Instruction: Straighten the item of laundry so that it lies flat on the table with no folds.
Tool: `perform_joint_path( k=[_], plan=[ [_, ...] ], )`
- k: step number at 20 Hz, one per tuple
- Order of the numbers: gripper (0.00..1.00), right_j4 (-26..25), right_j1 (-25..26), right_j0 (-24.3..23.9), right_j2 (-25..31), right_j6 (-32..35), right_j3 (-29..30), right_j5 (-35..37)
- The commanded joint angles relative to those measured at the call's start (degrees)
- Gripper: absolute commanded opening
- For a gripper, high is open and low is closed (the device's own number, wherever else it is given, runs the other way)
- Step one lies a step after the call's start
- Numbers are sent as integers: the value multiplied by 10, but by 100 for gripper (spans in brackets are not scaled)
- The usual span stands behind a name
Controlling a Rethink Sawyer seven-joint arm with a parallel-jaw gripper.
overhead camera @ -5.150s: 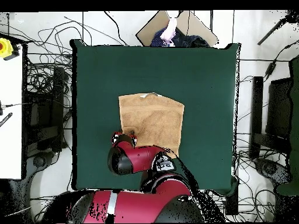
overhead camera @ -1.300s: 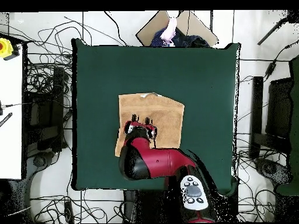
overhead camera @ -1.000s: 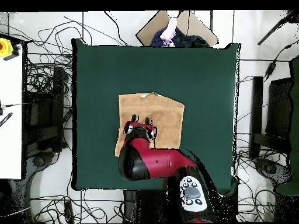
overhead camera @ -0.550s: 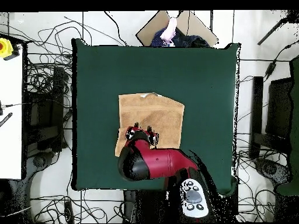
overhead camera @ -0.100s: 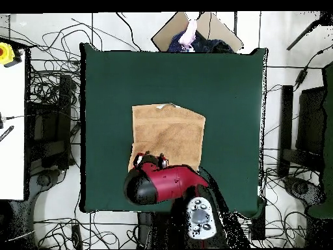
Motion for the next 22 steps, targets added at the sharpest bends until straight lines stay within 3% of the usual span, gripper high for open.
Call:
perform_joint_path(
  k=[1,4,11,16,22],
  plan=[
    [100,-109,9,98,-38,-35,-65,36],
    [100,-127,-10,94,-26,-35,-64,47],
    [100,-135,11,69,-12,-3,-76,15],
    [100,-124,38,72,-59,48,-90,-26],
    [100,-105,43,86,-88,65,-102,-26]
  ],
)
